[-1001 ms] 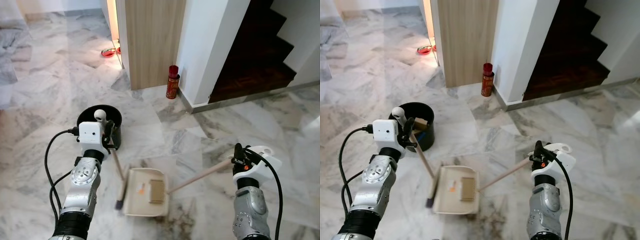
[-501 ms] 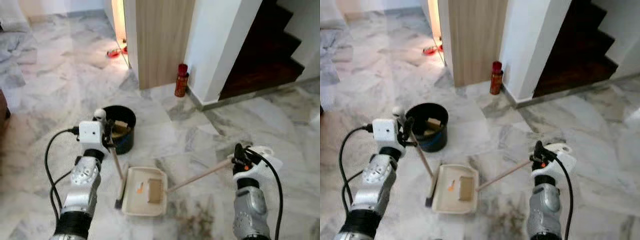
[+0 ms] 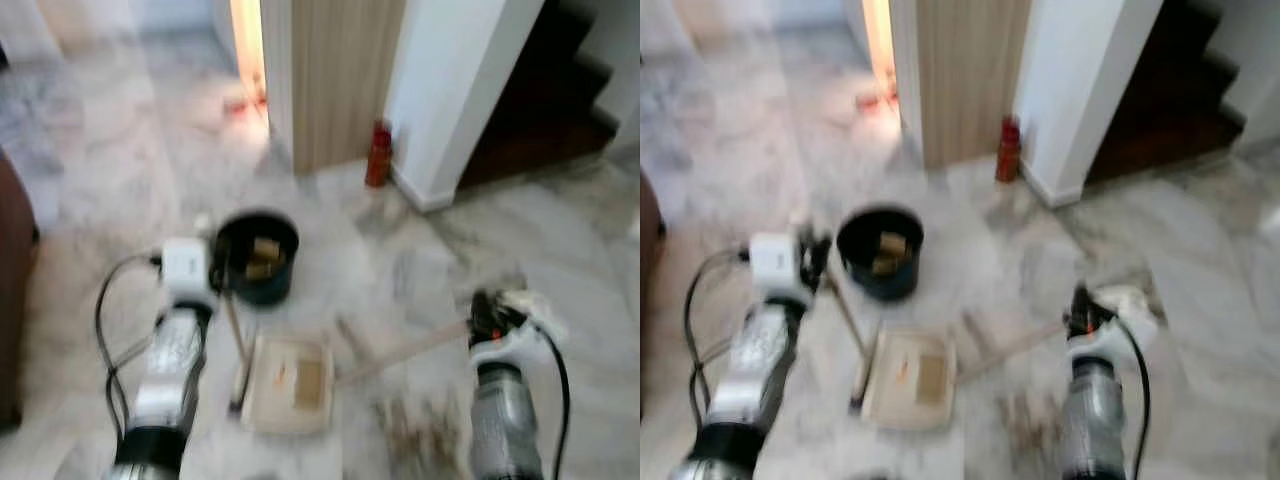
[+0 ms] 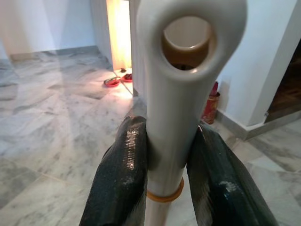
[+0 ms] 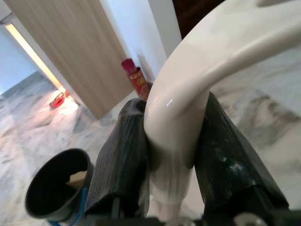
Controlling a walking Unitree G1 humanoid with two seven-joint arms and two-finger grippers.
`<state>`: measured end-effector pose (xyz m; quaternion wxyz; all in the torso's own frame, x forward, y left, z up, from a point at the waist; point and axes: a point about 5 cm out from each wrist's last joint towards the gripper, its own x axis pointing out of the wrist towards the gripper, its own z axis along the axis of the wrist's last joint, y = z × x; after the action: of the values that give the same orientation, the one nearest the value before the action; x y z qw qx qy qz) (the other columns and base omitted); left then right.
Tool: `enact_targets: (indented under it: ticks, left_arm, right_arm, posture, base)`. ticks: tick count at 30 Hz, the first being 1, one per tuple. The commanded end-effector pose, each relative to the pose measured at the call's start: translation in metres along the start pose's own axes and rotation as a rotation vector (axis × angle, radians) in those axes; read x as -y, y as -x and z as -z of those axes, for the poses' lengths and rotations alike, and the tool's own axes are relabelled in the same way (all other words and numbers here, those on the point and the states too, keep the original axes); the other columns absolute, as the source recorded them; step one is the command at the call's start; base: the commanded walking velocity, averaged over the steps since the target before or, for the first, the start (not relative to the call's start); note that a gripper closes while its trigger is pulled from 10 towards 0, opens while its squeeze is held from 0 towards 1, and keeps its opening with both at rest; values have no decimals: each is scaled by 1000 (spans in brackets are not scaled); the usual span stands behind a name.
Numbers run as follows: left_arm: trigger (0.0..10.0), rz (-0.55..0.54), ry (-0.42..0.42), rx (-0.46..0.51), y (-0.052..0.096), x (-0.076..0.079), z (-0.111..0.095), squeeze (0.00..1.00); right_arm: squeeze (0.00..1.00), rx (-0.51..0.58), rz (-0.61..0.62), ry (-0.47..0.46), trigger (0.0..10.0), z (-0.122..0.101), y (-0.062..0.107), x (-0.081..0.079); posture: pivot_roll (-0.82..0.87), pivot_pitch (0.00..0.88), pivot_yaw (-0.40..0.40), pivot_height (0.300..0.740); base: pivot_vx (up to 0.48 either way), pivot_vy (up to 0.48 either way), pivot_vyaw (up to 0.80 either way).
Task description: Sweep floor
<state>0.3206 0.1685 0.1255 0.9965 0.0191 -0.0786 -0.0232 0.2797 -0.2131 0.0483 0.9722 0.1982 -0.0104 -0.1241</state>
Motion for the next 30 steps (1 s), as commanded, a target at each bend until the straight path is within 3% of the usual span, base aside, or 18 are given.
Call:
enact_targets:
  ticks: [1,30]
  left_arm:
    - [10000,-1,5,38,-2,-1,-9,0]
    - [10000,-11,2,35,-2,-4,-10,0]
  right_arm:
    - [0,43,-16,-11,10000,-9,-4,-6]
    - [0,34,-21,-24,10000,-7,-4,-8]
  posture:
    - [154,101,-63,740]
    - [163,120,-66,740]
  base:
    - [0,368,0]
    - [0,369,0]
